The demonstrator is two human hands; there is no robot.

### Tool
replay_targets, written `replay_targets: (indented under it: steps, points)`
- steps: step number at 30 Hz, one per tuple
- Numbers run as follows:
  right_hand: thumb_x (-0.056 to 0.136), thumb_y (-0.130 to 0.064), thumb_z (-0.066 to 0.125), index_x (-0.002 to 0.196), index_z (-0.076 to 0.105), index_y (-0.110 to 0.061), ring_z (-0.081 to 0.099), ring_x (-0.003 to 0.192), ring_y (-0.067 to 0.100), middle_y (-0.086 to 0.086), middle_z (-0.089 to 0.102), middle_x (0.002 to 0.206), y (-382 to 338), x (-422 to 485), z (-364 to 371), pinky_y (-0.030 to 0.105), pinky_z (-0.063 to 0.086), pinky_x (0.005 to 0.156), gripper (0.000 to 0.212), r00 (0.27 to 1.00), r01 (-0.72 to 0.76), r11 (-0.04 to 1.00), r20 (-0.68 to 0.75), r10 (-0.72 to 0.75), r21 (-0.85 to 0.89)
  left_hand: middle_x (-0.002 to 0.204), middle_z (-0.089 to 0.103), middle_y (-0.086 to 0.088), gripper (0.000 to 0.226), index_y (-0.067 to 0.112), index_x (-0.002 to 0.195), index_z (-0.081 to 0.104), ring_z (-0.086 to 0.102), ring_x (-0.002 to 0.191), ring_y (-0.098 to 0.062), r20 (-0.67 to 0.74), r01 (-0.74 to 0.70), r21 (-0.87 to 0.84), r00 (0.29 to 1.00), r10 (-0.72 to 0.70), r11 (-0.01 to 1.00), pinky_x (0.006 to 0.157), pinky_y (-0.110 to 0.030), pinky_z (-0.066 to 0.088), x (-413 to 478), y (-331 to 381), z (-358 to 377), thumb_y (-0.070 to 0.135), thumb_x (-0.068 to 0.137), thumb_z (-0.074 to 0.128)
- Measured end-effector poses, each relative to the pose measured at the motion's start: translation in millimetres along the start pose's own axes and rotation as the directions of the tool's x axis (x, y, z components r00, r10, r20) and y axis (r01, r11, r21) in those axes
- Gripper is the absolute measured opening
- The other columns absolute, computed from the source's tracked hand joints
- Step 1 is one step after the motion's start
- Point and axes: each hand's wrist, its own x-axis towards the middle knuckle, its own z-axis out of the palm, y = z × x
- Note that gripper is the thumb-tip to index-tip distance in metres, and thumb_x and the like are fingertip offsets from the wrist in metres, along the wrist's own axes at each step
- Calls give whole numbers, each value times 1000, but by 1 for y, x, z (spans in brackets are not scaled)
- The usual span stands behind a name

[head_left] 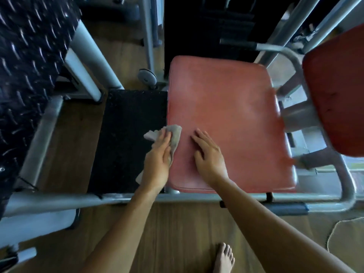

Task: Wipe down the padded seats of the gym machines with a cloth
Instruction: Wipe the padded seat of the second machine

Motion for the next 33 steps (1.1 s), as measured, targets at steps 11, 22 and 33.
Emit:
replay_targets:
  steps: [11,22,33]
  points:
    - [99,-23,53,152,42,-26,23,153,19,-2,29,164,126,-4,-152,40,23,123,54,992,-45,962,102,74,-270,162,22,13,62,20,154,38,22,150,-8,331,-299,330,925,186,895,123,-37,30,32,65,108,-7,98,48]
    - [101,-53,12,161,1,-32,-18,154,20,2,-12,168,151,-16,-121,37,-8,125,64,995,0,888,85,45,-461,166,2,9,87,27,158,23,2,156,-20,220,-198,757,975,42,623,126,-52,4,-2,35,86,77,91,-1]
    - [99,-53,44,156,18,-44,10,153,19,-3,9,166,97,0,-122,41,10,122,63,1000,-15,993,20,17,-120,166,21,7,62,18,154,38,8,155,-7,175,-222,264,968,179,939,127,-37,13,16,24,68,52,102,39]
